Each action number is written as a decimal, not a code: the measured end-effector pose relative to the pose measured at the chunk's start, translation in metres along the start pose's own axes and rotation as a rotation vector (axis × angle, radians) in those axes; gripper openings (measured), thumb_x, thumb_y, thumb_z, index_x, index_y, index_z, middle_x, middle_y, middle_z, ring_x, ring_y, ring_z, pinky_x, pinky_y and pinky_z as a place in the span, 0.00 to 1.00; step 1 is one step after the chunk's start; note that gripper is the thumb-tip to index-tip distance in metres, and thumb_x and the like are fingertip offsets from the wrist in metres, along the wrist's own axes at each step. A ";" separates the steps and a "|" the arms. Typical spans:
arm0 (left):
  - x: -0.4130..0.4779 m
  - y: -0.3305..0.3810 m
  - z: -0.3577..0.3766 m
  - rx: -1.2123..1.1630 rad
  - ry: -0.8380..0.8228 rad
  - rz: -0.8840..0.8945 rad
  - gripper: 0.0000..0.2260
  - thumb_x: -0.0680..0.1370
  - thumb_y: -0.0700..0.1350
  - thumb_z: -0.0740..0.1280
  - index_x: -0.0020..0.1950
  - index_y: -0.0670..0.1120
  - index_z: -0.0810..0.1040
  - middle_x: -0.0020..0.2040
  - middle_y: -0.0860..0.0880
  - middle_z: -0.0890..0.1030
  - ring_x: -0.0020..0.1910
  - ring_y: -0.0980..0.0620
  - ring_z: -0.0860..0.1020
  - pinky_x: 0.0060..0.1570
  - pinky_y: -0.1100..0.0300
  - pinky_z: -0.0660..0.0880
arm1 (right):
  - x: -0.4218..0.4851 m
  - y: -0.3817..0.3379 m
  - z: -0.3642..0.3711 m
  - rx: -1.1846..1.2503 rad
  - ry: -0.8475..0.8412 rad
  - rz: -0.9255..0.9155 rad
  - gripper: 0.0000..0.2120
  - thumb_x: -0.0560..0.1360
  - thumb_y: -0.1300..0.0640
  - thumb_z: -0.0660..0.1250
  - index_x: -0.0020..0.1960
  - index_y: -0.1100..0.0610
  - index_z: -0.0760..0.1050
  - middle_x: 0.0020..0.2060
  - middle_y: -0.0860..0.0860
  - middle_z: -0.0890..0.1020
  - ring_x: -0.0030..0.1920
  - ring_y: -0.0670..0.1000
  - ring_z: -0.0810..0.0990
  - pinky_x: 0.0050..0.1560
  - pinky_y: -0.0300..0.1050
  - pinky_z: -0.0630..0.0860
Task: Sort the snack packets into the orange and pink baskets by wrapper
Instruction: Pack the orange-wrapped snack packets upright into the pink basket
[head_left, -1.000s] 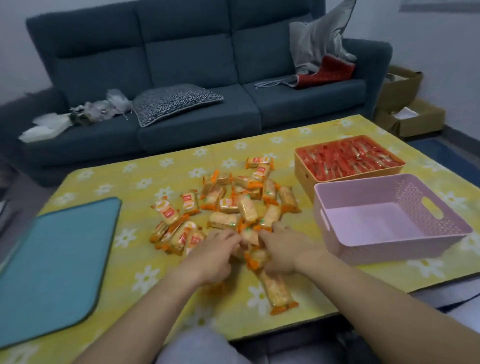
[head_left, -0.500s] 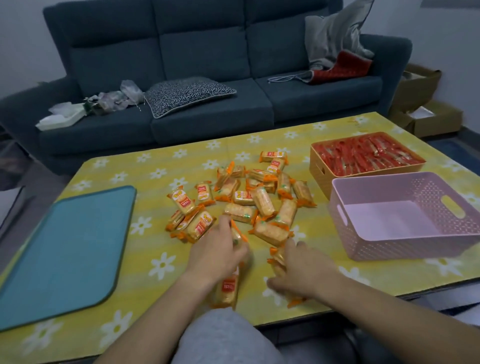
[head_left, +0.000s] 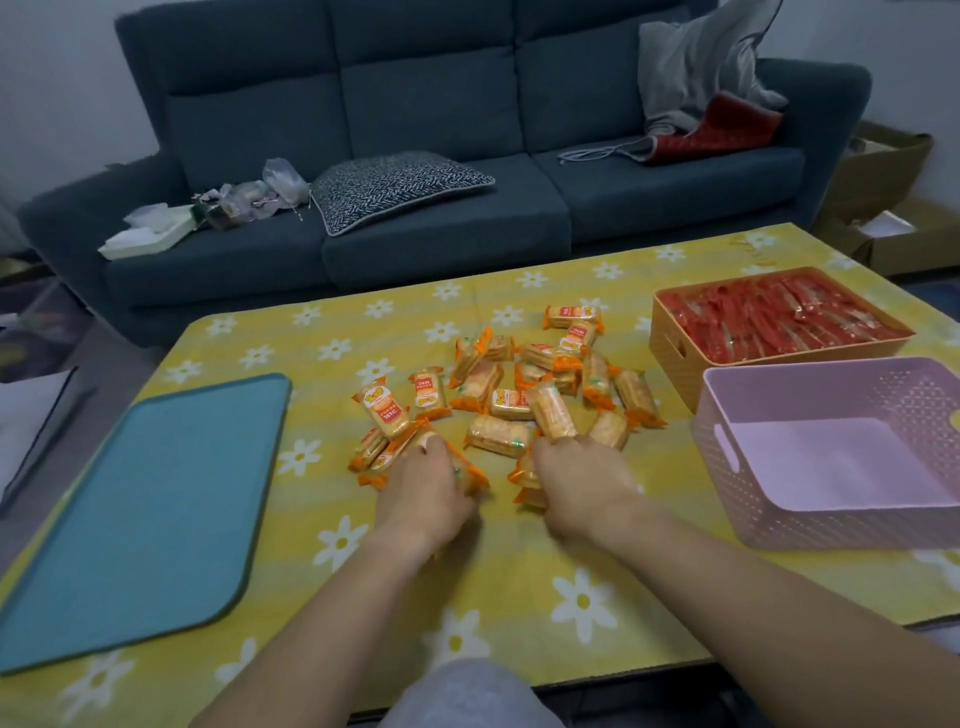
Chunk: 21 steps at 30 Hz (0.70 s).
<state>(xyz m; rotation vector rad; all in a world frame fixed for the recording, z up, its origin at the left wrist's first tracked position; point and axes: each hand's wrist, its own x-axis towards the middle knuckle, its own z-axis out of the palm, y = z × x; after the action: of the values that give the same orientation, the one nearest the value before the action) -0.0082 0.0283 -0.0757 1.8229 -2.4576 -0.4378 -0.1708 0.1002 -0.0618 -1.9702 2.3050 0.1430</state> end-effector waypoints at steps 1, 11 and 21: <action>0.000 0.003 0.003 0.083 -0.031 -0.015 0.32 0.71 0.59 0.74 0.67 0.46 0.66 0.64 0.43 0.77 0.65 0.38 0.72 0.58 0.47 0.73 | 0.001 -0.003 0.001 -0.032 0.031 -0.006 0.19 0.76 0.56 0.68 0.65 0.55 0.68 0.58 0.55 0.80 0.59 0.60 0.79 0.53 0.52 0.76; -0.003 0.047 -0.005 -0.404 0.090 -0.065 0.22 0.69 0.51 0.75 0.58 0.49 0.70 0.48 0.49 0.82 0.48 0.43 0.80 0.41 0.55 0.70 | 0.008 0.059 -0.031 0.659 0.102 0.482 0.30 0.62 0.46 0.78 0.59 0.52 0.71 0.47 0.52 0.82 0.47 0.56 0.83 0.42 0.46 0.77; 0.039 0.107 0.021 -1.154 -0.205 -0.347 0.24 0.68 0.47 0.77 0.60 0.42 0.75 0.47 0.42 0.84 0.46 0.44 0.83 0.44 0.54 0.81 | 0.030 0.066 0.001 1.201 0.028 0.641 0.34 0.53 0.46 0.79 0.57 0.48 0.77 0.62 0.57 0.78 0.61 0.58 0.78 0.63 0.51 0.76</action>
<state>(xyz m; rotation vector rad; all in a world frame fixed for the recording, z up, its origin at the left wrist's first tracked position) -0.1238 0.0239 -0.0734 1.6006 -1.3149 -1.6620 -0.2403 0.0810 -0.0670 -0.6392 2.0660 -0.9642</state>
